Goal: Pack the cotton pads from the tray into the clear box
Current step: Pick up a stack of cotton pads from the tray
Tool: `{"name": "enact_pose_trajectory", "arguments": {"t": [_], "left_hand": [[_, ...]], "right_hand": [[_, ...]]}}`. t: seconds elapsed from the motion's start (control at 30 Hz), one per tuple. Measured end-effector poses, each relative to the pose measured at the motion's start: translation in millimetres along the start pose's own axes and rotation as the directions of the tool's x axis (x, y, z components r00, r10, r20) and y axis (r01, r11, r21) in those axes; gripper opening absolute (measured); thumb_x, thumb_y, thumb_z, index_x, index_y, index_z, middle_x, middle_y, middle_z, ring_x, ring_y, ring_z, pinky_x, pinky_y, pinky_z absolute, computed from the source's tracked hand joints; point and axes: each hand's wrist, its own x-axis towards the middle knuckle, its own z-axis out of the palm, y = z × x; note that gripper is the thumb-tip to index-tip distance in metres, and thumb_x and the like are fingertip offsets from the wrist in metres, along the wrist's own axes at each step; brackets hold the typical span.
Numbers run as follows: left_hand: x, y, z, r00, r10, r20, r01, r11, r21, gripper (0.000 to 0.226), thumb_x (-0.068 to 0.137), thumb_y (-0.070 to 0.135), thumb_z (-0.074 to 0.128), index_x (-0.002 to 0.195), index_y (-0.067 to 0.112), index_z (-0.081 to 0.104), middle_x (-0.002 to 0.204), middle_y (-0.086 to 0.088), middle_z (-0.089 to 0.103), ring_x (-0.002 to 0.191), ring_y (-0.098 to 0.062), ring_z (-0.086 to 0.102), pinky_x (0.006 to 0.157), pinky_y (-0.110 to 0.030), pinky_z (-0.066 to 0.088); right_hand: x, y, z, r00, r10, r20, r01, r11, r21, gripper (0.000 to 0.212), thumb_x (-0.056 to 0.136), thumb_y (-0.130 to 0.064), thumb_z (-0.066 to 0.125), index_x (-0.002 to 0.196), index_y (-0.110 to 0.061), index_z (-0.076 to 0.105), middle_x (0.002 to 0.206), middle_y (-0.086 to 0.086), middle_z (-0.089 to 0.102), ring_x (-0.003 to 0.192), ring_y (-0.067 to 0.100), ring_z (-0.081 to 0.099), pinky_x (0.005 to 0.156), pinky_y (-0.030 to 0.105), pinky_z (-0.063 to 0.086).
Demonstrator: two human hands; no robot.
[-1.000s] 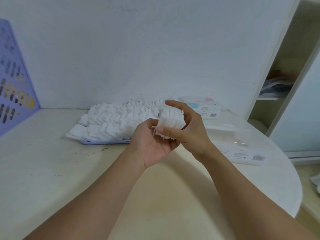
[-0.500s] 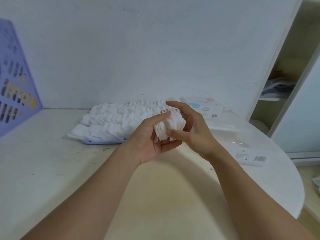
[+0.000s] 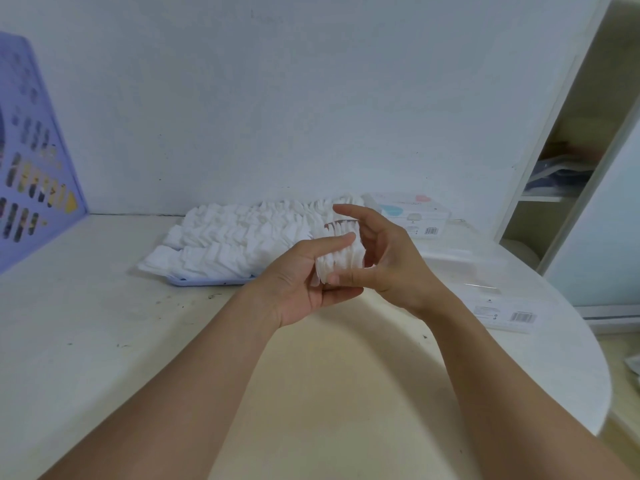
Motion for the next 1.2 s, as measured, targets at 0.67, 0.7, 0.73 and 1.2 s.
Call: {"name": "enact_pose_trajectory", "arguments": {"t": [0.67, 0.7, 0.73, 1.2], "left_hand": [[2, -7, 11, 0.992, -0.041, 0.117, 0.080, 0.932, -0.353, 0.050, 0.096, 0.040, 0.063, 0.136, 0.010, 0.062, 0.138, -0.013, 0.062, 0.121, -0.028, 0.064, 0.095, -0.043, 0.054], [3, -8, 12, 0.994, -0.022, 0.112, 0.059, 0.937, -0.343, 0.048, 0.099, 0.037, 0.060, 0.140, 0.012, 0.059, 0.139, -0.013, 0.062, 0.121, -0.027, 0.064, 0.095, -0.042, 0.055], [3, -8, 13, 0.995, -0.005, 0.099, 0.038, 0.940, -0.338, 0.048, 0.100, 0.036, 0.057, 0.142, 0.013, 0.055, 0.139, -0.013, 0.062, 0.122, -0.026, 0.064, 0.095, -0.041, 0.055], [15, -13, 22, 0.928, 0.232, -0.290, -0.272, 0.957, -0.105, 0.022, 0.105, 0.028, 0.049, 0.126, 0.022, 0.055, 0.123, -0.012, 0.069, 0.097, -0.023, 0.072, 0.071, -0.034, 0.057]], "right_hand": [[-2, -3, 13, 0.986, 0.030, -0.162, 0.000, 0.983, 0.181, 0.060, 0.077, -0.007, 0.087, 0.129, -0.029, 0.064, 0.108, -0.005, 0.073, 0.099, 0.020, 0.074, 0.078, 0.031, 0.059], [-2, -3, 12, 0.985, 0.033, -0.167, -0.002, 0.983, 0.184, 0.061, 0.077, -0.006, 0.087, 0.128, -0.029, 0.065, 0.108, -0.005, 0.073, 0.100, 0.019, 0.073, 0.079, 0.031, 0.060], [-1, -2, 12, 0.985, 0.040, -0.166, -0.009, 0.983, 0.184, 0.062, 0.075, -0.004, 0.087, 0.127, -0.030, 0.065, 0.111, 0.000, 0.072, 0.101, 0.020, 0.073, 0.080, 0.034, 0.061], [0, 2, 10, 0.991, 0.107, -0.076, -0.097, 0.988, 0.124, 0.054, 0.087, -0.021, 0.074, 0.137, -0.027, 0.054, 0.126, -0.003, 0.064, 0.111, 0.013, 0.068, 0.088, 0.032, 0.058]]}}
